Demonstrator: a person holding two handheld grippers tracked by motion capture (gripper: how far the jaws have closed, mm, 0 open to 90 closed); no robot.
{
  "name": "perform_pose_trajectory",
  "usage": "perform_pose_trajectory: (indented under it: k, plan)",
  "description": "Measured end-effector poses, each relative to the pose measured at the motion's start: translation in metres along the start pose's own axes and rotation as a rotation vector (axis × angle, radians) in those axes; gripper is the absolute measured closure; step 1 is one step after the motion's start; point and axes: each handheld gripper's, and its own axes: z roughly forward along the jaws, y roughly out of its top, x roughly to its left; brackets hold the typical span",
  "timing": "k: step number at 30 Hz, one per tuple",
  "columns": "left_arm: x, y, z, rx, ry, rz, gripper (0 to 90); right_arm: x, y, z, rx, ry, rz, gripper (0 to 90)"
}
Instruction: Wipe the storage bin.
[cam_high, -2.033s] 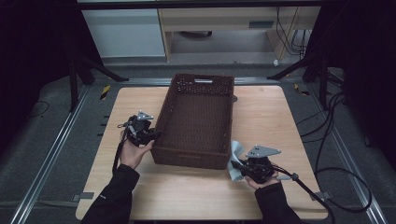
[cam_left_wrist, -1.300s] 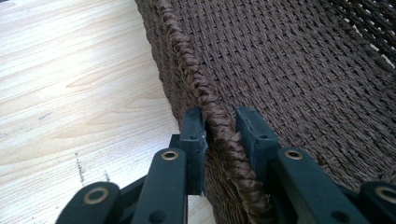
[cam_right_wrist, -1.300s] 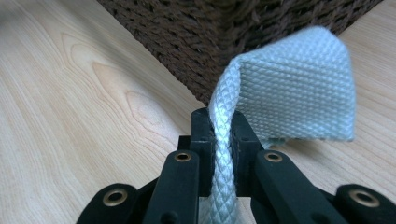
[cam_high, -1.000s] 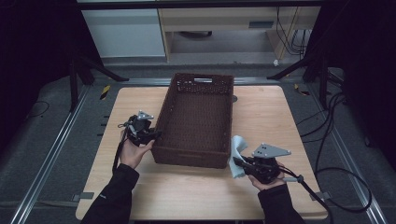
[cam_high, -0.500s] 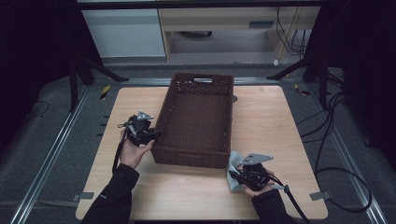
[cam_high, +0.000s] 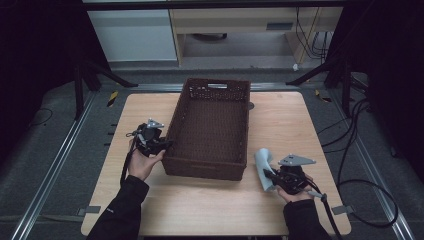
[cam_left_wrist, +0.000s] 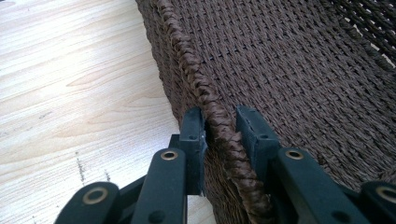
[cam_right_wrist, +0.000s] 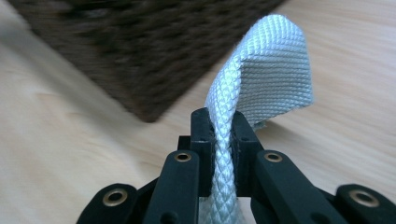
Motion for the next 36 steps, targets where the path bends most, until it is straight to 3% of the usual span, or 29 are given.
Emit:
perform_pose_trajectory:
  k: [11, 15, 28, 32, 36]
  plan:
    - [0.000, -0.001, 0.000, -0.006, -0.001, -0.006, 72.2, -0.054, -0.012, -0.022, -0.006, -0.135, 0.066, 83.6]
    - [0.000, -0.001, 0.000, -0.003, 0.000, -0.004, 72.2, -0.069, -0.019, -0.027, 0.006, -0.153, 0.094, 83.5]
    - [0.000, -0.001, 0.000, 0.004, 0.005, 0.004, 72.0, -0.080, -0.033, -0.017, 0.067, -0.180, 0.109, 77.5]
    - [0.000, 0.000, 0.000, 0.005, 0.003, 0.003, 71.9, -0.080, -0.033, -0.017, 0.063, -0.202, 0.107, 66.1]
    - [0.000, 0.000, 0.000, 0.006, 0.000, -0.001, 71.9, -0.080, -0.031, -0.019, 0.023, -0.241, 0.102, 56.0]
